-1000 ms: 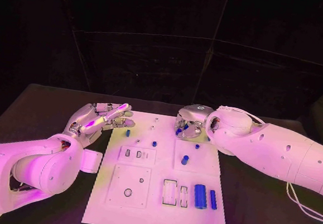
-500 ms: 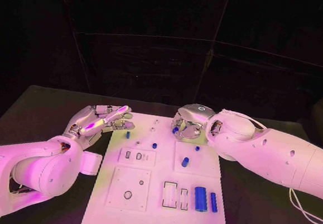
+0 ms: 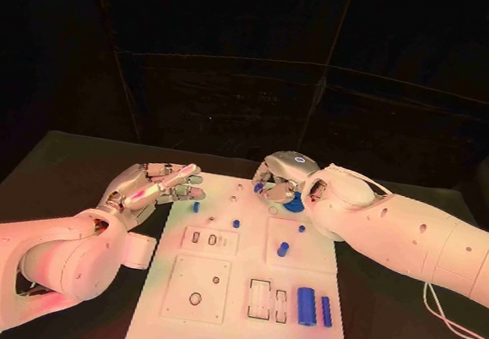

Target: Assemble the parts on the task board

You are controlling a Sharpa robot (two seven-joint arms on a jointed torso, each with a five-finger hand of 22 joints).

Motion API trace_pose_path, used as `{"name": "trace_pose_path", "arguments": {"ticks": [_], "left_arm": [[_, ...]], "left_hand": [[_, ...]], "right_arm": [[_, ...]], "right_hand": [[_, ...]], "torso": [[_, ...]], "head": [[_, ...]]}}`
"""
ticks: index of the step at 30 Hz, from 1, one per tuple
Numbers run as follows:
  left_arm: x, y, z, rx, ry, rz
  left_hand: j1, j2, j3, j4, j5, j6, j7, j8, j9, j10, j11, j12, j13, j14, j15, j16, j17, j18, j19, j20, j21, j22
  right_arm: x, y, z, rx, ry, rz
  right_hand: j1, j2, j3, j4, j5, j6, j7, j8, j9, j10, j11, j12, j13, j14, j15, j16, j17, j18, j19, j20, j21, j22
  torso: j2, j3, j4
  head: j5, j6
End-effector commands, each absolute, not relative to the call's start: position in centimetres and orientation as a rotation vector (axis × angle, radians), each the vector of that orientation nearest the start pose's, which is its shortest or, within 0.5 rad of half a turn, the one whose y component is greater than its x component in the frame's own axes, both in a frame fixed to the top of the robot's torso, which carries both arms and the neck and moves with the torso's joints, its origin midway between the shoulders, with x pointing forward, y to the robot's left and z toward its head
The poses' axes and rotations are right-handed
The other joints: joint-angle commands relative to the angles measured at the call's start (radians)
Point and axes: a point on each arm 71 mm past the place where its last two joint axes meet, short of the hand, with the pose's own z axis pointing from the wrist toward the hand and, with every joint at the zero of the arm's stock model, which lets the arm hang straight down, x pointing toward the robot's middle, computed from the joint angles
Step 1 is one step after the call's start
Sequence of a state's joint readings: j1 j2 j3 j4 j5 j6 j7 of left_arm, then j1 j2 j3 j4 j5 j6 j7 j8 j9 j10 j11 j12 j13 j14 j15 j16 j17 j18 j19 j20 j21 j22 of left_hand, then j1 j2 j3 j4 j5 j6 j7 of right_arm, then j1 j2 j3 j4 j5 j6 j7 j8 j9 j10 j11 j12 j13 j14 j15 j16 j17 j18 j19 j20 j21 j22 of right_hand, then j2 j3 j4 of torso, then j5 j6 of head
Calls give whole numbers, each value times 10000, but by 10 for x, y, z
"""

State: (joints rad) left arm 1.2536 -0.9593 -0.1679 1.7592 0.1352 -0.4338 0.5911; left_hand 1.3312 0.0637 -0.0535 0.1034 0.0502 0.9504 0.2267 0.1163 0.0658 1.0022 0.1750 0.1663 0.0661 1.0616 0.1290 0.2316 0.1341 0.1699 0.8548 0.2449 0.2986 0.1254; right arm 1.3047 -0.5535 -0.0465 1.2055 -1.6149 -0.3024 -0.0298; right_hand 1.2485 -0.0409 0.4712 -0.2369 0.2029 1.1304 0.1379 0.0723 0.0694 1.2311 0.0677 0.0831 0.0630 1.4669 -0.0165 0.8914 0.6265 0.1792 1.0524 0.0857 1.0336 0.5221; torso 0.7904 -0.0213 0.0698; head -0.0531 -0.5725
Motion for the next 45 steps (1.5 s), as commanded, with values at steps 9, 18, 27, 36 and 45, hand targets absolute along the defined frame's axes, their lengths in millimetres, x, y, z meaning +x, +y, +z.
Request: {"name": "trace_pose_path", "arguments": {"ticks": [9, 18, 27, 36, 45], "left_arm": [[438, 205, -173, -11472, 13094, -16183], [439, 204, -174, -11467, 13112, -16194], [439, 204, -174, -11465, 13120, -16196], [440, 204, -174, -11468, 13112, -16175], [440, 205, -174, -11465, 13091, -16147]], "left_hand": [[70, 25, 7, -81, 20, -16, 72, -53, -13, -32, 44, -65, -13, 21, 45, -85, 9, 134, 57, 19, -41, -16], [70, 25, 7, -81, 20, -16, 72, -53, -13, -32, 44, -65, -13, 21, 45, -85, 9, 134, 57, 19, -41, -16], [70, 25, 7, -81, 20, -16, 72, -53, -13, -32, 44, -65, -13, 21, 45, -85, 9, 134, 57, 19, -41, -16], [68, 27, 7, -93, 20, -21, 78, -66, -12, -39, 49, -80, -12, 19, 49, -103, 9, 133, 58, 22, -50, -23], [68, 27, 7, -93, 20, -21, 78, -66, -12, -39, 49, -80, -12, 19, 49, -103, 9, 133, 58, 22, -50, -23]], "right_arm": [[560, -120, -143, -3729, 14618, 5745], [562, -110, -143, -3833, 14664, 5852], [563, -104, -145, -3913, 14903, 5825], [564, -104, -147, -4003, 15153, 5784], [562, -101, -147, -4105, 15213, 5870]], "right_hand": [[9, -96, 130, 14, -53, -57, 57, -62, -22, -82, 63, -88, 6, 21, 5, 131, 63, 51, -85, 17, 79, 35], [7, -113, 162, 30, -50, -74, 66, -66, -22, -99, 72, -100, 6, 21, 12, 189, 116, 51, -95, 23, 100, 47], [-3, -130, 190, 51, -53, -95, 75, -70, -23, -117, 82, -112, 7, 18, 21, 234, 150, 51, -105, 30, 120, 58], [-34, -181, 224, 91, -61, -135, 87, -76, -25, -162, 99, -135, 6, 0, 36, 277, 162, 50, -126, 46, 153, 75], [-59, -225, 233, 114, -62, -164, 92, -80, -27, -189, 108, -146, 6, -11, 45, 306, 175, 50, -139, 55, 169, 83]], "torso": [[70, -10, 74], [80, -13, 66], [92, -14, 68], [105, -11, 62], [114, -17, 78]], "head": [[27, 27], [40, 35], [55, 16], [65, 18], [71, 10]]}}
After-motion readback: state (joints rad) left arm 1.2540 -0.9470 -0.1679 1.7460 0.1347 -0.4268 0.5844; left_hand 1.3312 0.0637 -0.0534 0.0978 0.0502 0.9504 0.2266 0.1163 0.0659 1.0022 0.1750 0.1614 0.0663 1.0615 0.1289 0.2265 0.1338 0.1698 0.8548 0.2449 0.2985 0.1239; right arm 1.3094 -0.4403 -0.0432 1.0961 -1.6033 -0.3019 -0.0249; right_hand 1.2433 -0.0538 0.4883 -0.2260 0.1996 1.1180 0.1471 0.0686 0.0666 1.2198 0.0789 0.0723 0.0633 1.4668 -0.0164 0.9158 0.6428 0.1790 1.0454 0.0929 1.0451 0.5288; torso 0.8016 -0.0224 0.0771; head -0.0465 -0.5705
